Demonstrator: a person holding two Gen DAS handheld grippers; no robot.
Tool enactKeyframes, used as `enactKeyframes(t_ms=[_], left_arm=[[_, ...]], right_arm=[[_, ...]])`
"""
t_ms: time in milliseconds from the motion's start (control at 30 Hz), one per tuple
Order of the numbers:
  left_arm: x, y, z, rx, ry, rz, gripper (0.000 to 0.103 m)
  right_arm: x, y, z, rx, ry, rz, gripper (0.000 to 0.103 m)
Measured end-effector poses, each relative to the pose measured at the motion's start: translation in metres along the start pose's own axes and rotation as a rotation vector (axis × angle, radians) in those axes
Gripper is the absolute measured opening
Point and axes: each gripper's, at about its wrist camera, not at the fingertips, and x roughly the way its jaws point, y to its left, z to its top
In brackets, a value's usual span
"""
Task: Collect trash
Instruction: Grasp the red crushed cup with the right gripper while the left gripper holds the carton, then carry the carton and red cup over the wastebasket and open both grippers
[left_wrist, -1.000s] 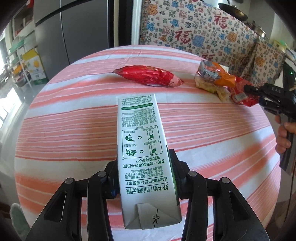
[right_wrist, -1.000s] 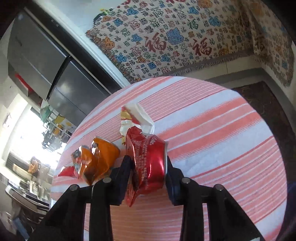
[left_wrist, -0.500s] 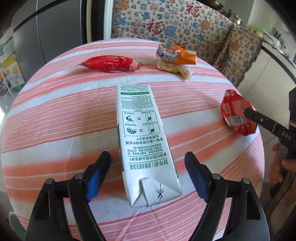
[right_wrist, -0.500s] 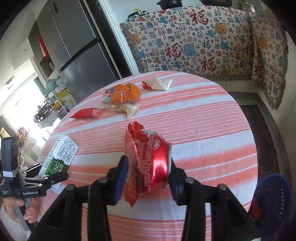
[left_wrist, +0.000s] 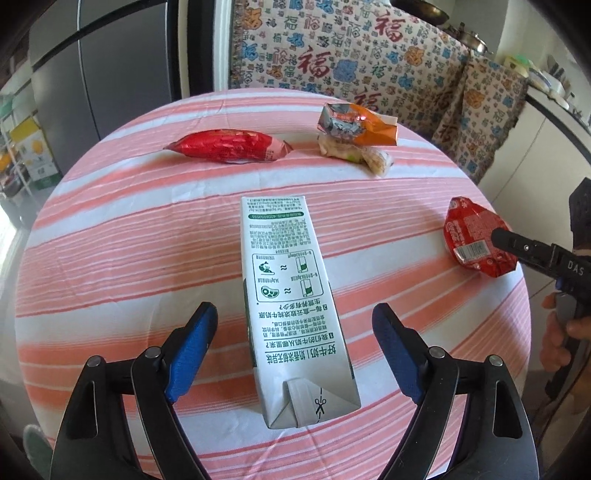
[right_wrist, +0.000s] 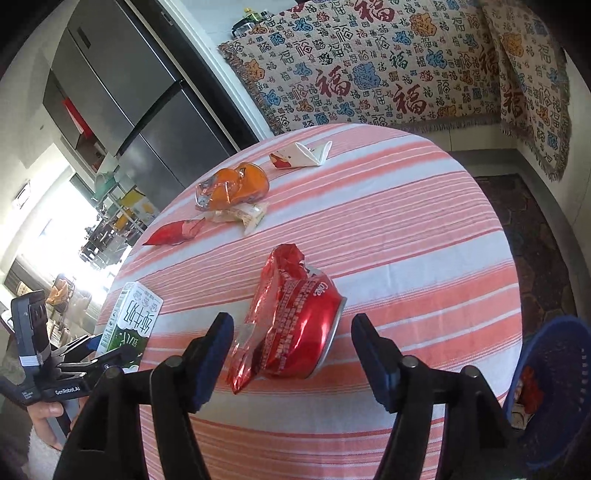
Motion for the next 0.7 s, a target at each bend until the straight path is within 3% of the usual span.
enactKeyframes(t_ms=[100, 167, 200, 233, 467, 700], left_arm=[[0.006, -0.001, 0.002, 0.015, 0.008, 0.049, 0.081], [0.008, 0.001, 0.002, 0.011, 0.022, 0.047, 0.044], [0.009, 0.003, 0.002, -0.004, 0.030, 0.034, 0.043], [0.008, 0.006, 0.002, -0.018, 0.023, 0.024, 0.042], [-0.016, 0.000, 0.006, -0.068, -0.043, -0.045, 0.041], [-0.034, -0.053, 0.017, -0.004, -0.077, -0.067, 0.041]], right_arm=[[0.004, -0.001, 0.001, 0.023, 0.008, -0.001, 0.068], [0.006, -0.003, 0.001, 0.055, 0.011, -0.012, 0.067], [0.005, -0.005, 0.002, 0.069, 0.013, -0.011, 0.047], [0.003, -0.004, 0.002, 0.071, 0.011, 0.001, 0.038], [-0.021, 0.014, 0.002, -0.028, -0.043, -0.047, 0.036], [-0.056, 0.014, 0.004, -0.076, -0.100, -0.076, 0.036]])
